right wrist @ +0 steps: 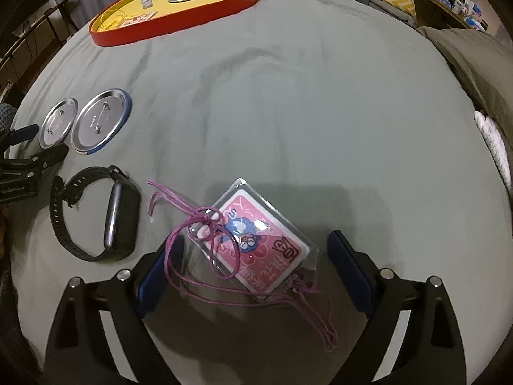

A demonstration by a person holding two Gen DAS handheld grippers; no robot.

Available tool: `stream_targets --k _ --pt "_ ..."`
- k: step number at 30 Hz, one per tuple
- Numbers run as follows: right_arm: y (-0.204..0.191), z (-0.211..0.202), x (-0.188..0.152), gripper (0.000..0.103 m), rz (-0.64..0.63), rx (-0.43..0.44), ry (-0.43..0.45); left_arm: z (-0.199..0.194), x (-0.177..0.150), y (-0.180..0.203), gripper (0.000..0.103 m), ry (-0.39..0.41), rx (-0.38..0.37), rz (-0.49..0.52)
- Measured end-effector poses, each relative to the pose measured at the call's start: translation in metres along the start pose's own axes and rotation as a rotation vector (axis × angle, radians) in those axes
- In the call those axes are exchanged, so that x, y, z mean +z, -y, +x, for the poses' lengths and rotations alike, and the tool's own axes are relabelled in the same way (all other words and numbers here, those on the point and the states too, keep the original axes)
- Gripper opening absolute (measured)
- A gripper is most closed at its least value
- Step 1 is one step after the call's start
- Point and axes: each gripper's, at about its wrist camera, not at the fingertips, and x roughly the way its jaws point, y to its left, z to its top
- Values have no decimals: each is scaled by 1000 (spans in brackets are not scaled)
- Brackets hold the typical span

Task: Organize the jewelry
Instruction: 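Grasp the silver badge with left tool while right tool grasps pink-cord pendant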

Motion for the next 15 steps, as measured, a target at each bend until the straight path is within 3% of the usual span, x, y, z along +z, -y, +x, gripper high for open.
stream_targets --k 6,9,15 --pt "-6 -4 1 74 -13 13 13 3 1 0 98 7 9 5" --pt "-11 -5 -1 74 -13 9 18 1 0 -1 96 10 5 6" --pt "-12 -6 -4 73 -12 7 27 -5 2 -6 69 41 19 -2"
